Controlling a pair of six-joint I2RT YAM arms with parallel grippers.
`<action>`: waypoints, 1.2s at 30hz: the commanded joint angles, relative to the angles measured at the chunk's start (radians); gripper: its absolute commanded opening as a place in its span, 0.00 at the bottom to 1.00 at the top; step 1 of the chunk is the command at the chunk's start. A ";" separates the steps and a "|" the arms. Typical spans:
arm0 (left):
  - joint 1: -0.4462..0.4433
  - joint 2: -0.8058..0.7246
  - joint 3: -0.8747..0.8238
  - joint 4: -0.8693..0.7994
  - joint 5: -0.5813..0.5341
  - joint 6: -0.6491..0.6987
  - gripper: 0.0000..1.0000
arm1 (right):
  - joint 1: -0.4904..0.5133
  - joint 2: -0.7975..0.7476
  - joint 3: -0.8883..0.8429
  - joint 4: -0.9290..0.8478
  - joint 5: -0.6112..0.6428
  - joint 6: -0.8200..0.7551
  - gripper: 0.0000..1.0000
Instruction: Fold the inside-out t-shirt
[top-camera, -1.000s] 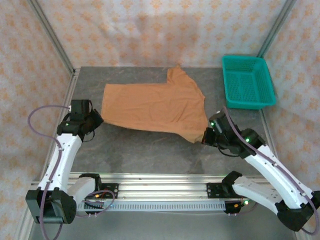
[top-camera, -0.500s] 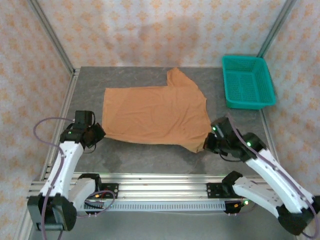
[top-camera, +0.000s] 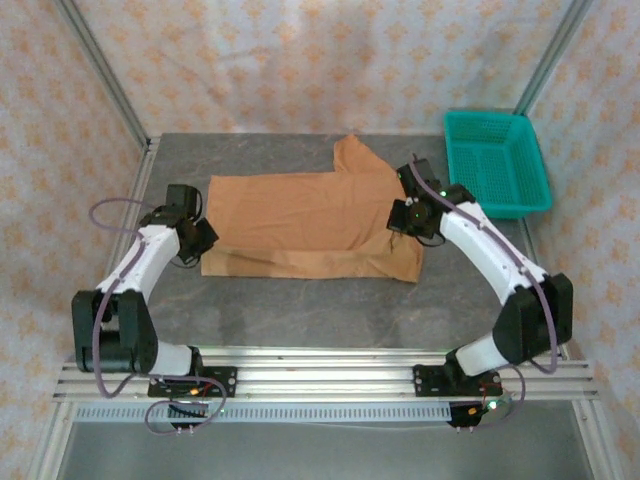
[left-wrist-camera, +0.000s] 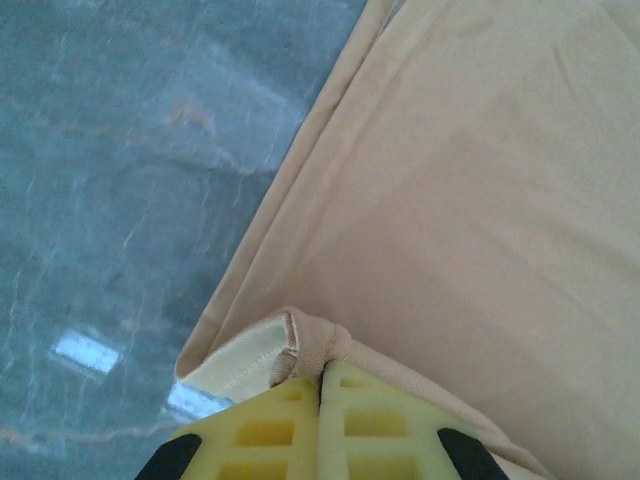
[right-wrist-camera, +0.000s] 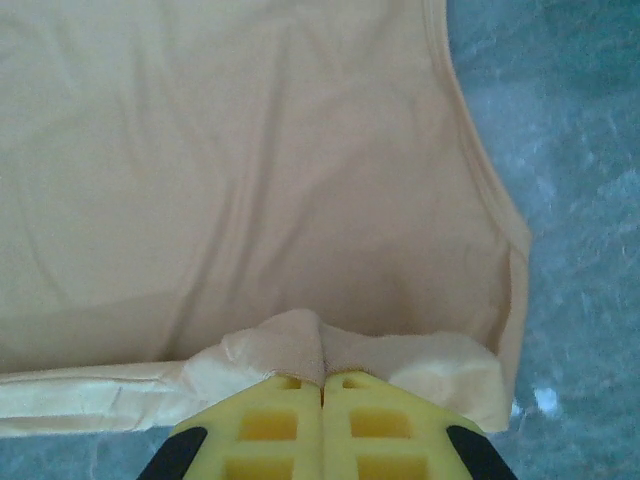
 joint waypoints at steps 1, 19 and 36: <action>0.013 0.073 0.055 0.023 -0.035 0.034 0.00 | -0.031 0.080 0.079 0.015 0.007 -0.065 0.00; 0.023 0.284 0.168 0.028 -0.057 0.082 0.00 | -0.064 0.373 0.279 0.003 -0.038 -0.069 0.00; -0.111 0.091 0.132 0.060 -0.108 -0.022 0.68 | -0.081 0.398 0.254 0.066 -0.176 0.020 0.46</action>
